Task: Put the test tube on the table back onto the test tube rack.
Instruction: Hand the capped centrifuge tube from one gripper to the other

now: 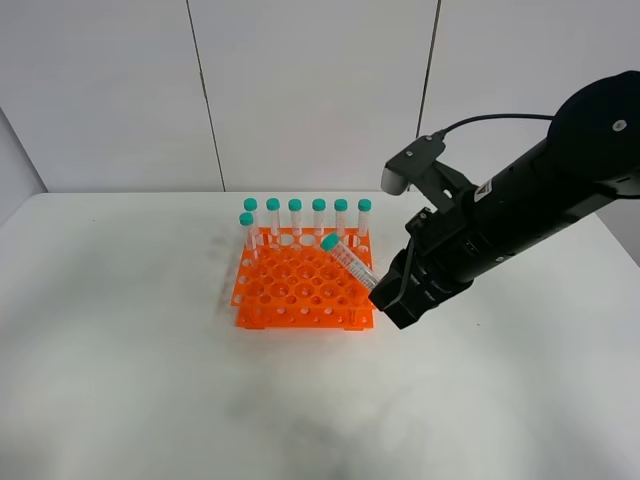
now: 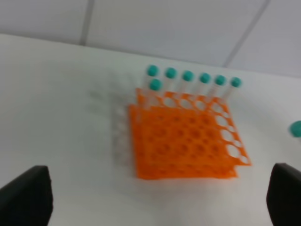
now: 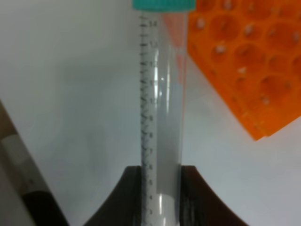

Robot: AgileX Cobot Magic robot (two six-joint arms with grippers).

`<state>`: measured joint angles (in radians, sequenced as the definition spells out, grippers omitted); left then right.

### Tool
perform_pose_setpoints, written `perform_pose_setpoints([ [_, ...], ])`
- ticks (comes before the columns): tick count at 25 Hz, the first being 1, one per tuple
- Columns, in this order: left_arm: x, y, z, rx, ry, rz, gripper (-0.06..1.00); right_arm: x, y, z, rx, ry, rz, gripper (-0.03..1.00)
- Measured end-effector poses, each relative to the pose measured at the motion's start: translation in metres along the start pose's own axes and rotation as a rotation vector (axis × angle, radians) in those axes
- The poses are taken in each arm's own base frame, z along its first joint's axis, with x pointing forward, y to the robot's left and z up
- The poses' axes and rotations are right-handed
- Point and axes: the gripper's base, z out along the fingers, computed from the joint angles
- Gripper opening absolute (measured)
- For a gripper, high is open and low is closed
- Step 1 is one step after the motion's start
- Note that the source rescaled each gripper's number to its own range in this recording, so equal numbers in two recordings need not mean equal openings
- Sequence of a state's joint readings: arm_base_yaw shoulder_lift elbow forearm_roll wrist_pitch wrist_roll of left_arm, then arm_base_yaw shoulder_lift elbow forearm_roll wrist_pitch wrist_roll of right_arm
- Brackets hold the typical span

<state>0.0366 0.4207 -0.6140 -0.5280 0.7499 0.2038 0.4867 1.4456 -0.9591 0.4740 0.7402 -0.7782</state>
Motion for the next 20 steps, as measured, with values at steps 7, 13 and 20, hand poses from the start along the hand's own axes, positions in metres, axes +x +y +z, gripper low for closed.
perform_pose_setpoints([
  [7,-0.017,0.001,0.071,0.225,0.111,-0.106,1.0,-0.005,0.003,-0.003,-0.018,-0.058,0.015,0.02],
  [13,-0.019,0.013,0.129,0.338,0.14,-0.253,1.0,-0.007,0.004,-0.004,-0.034,-0.087,0.014,0.02],
  [20,0.007,-0.011,0.183,0.465,0.252,-0.253,1.0,-0.009,0.003,-0.004,-0.019,-0.107,0.019,0.02],
])
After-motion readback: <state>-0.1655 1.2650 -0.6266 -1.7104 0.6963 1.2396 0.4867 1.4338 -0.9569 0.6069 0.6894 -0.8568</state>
